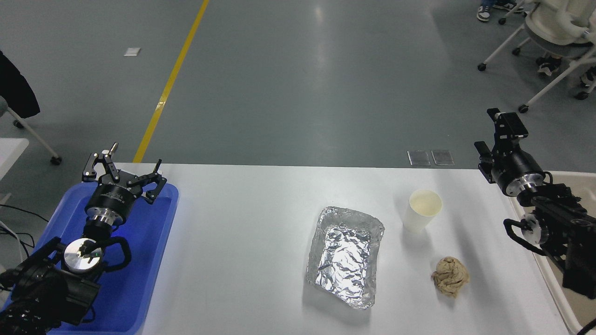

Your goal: Pick up paper cup place in dustbin

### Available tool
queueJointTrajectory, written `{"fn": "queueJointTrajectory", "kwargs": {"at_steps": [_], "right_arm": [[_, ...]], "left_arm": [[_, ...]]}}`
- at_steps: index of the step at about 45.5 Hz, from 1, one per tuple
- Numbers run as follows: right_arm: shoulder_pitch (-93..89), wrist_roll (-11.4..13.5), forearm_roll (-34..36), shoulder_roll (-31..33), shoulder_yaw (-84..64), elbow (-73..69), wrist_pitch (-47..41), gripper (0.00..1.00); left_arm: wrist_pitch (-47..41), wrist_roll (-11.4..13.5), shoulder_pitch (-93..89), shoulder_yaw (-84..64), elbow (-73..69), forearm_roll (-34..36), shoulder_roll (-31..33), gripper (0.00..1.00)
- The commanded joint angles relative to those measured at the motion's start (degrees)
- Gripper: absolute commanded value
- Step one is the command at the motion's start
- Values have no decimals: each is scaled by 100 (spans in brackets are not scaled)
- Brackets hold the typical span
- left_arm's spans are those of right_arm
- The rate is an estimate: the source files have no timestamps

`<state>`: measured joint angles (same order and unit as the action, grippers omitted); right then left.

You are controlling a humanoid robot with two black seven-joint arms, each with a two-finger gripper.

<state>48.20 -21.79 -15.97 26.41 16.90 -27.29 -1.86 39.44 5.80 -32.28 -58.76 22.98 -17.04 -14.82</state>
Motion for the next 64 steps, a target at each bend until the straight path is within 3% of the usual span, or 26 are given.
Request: {"fn": "queueJointTrajectory", "kwargs": {"at_steps": [1,15,34,39,50,64], "right_arm": [[1093,1028,41,48,-1740,241,-8,100],[2965,1125,33,189,-5370,-425,-464,100],[4732,1116,-11,137,-7638,-2050,-1440,100],[4909,1107,-46,5,-7745,-2237,-1747,100],[5418,1125,-20,-4,-7728,-2307,-3276,100],[5990,1213,-47,-224,-8088,-2861,-3427,100]], "left_arm": [[2,0,2,-4,5,8,-4,100],[2,-9,2,-4,5,8,-4,100],[2,0,2,-4,-4,8,-4,100],[-7,0,-7,5,-4,8,5,100],[2,0,2,-4,-4,8,5,100],[2,0,-7,-4,-4,-1,5,100]]}}
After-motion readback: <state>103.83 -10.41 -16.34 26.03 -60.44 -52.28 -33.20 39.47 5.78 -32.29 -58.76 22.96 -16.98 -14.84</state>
